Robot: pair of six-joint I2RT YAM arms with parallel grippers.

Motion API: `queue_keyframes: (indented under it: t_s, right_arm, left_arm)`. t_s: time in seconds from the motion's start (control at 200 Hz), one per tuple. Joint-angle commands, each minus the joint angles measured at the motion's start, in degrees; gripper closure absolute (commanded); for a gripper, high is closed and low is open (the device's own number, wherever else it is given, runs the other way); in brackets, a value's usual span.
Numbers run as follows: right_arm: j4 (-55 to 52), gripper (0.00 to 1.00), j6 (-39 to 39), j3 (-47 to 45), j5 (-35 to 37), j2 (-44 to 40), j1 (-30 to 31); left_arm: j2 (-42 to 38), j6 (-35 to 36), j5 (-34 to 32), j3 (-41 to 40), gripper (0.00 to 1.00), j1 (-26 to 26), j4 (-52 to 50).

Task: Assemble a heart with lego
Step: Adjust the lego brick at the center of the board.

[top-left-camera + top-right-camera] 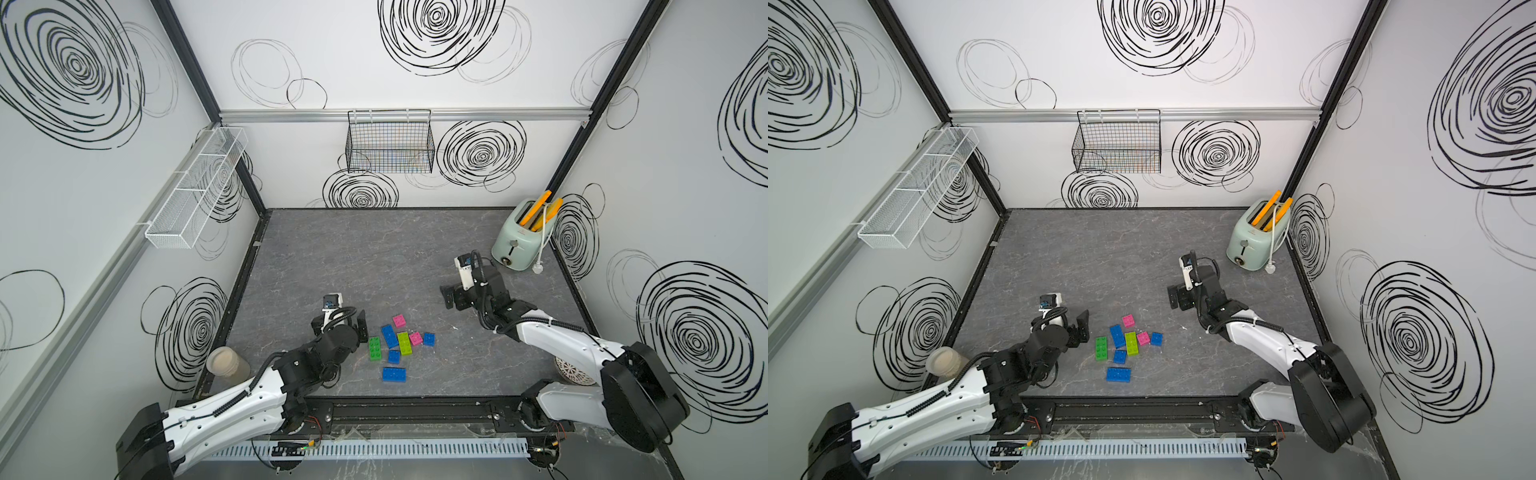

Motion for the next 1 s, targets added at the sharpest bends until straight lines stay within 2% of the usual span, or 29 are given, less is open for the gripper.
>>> queue_keyframes:
  t_s: [0.0,0.16,0.415,0.635,0.995]
  right_arm:
    - [-8.86,0.01,3.19,1.63,-0.87,0.46,8.14]
    - [-13.29,0.02,5.67,4.81,0.49,4.45,17.82]
    - [-15.77,0.19,8.65,9.73,2.53,12.42,26.14]
    - [-16.07,0.27,9.59,12.41,2.83,16.19,29.19]
    - [-15.34,0.37,10.50,14.35,3.74,21.74,30.73]
  left_arm:
    - [-2.17,1.02,0.40,-1.28,0.03,1.70,3.48]
    - [-3.79,0.74,0.90,-2.05,0.03,5.30,3.15]
    - [-3.99,0.04,1.24,-2.42,0.03,6.82,3.26]
    - [-4.94,-0.79,1.40,-2.67,0.03,7.64,2.55]
    - [-6.29,-1.50,1.76,-2.93,0.03,8.39,1.77]
